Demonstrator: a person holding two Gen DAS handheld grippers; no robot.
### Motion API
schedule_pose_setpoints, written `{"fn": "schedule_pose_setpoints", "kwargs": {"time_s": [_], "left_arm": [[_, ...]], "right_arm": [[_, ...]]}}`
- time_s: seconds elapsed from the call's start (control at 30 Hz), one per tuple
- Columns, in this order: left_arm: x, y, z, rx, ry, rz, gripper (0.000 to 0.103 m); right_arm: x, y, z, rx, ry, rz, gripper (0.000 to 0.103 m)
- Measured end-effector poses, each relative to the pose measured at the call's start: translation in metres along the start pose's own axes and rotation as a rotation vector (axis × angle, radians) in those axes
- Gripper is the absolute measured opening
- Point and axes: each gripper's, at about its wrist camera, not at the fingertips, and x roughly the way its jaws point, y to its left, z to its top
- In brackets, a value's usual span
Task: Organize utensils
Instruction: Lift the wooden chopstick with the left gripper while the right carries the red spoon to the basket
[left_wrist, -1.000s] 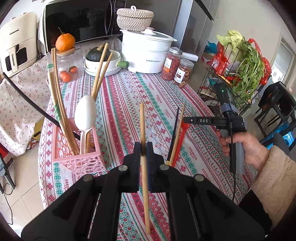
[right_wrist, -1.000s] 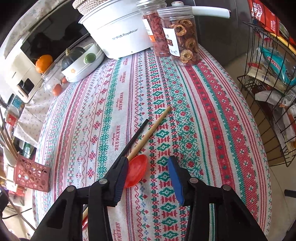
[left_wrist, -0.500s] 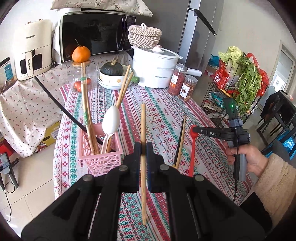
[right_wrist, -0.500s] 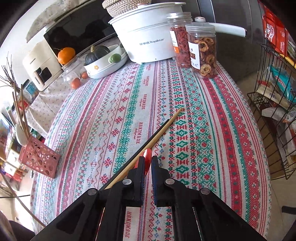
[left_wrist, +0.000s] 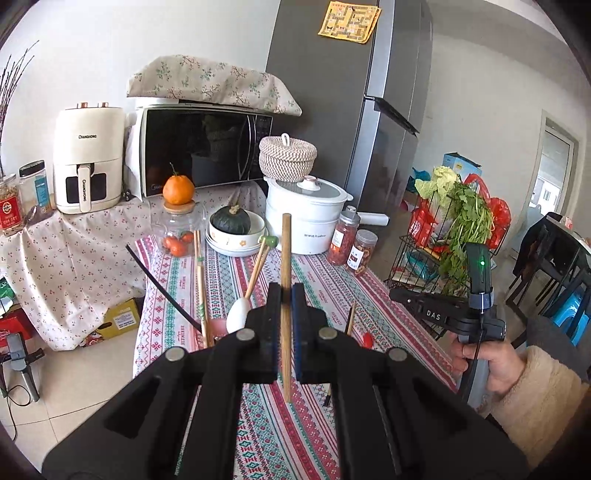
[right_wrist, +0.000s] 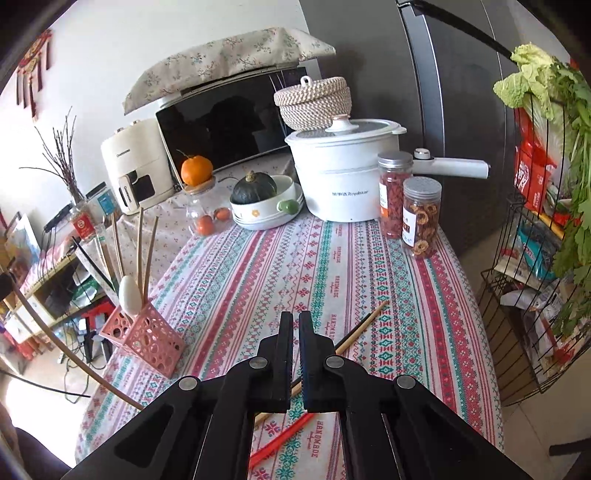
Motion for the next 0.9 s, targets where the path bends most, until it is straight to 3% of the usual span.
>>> {"fn": "schedule_pose_setpoints", "kwargs": {"time_s": [0.1,0.23,0.3,0.33,0.37,0.53,0.67,0.77,0.8,0.9], "left_arm": [[-0.012,0.004,0.009,-0.006,-0.065,0.022,0.006],[-0.011,0.008,0.008,-0.024,-0.044,0.004,0.006],[-0.005,0.006,0.002,-0.028,-0.015,-0.010,0.006],[-0.002,0.005,-0.001,-0.030,0.003,-0.018,0.006],[0.002,0.004,-0.004,-0.031,0.021,-0.026,0.006],[0.015,-0.002,-0.014,-0.040,0.097,-0.064,0.006],[0.021,-0.009,-0.019,-0.022,0.123,-0.069,0.006],[0.024,-0.009,-0.023,-0.016,0.142,-0.066,0.006],[0.025,-0.009,-0.025,-0.015,0.147,-0.064,0.006],[0.027,-0.007,-0.028,-0.014,0.161,-0.058,0.006]], "right_arm": [[-0.010,0.011,0.006,-0.022,-0.015,-0.001,0.003],[0.013,-0.002,0.001,0.020,0.150,0.027,0.006],[0.032,-0.023,-0.009,0.091,0.244,-0.035,0.024],[0.041,-0.035,-0.016,0.134,0.291,-0.069,0.039],[0.049,-0.045,-0.022,0.174,0.331,-0.091,0.045],[0.083,-0.068,-0.047,0.244,0.473,-0.159,0.045],[0.105,-0.058,-0.053,0.227,0.506,-0.190,0.046],[0.119,-0.049,-0.055,0.169,0.509,-0.265,0.046],[0.122,-0.044,-0.055,0.132,0.510,-0.291,0.044],[0.126,-0.036,-0.056,0.072,0.480,-0.328,0.026]]}}
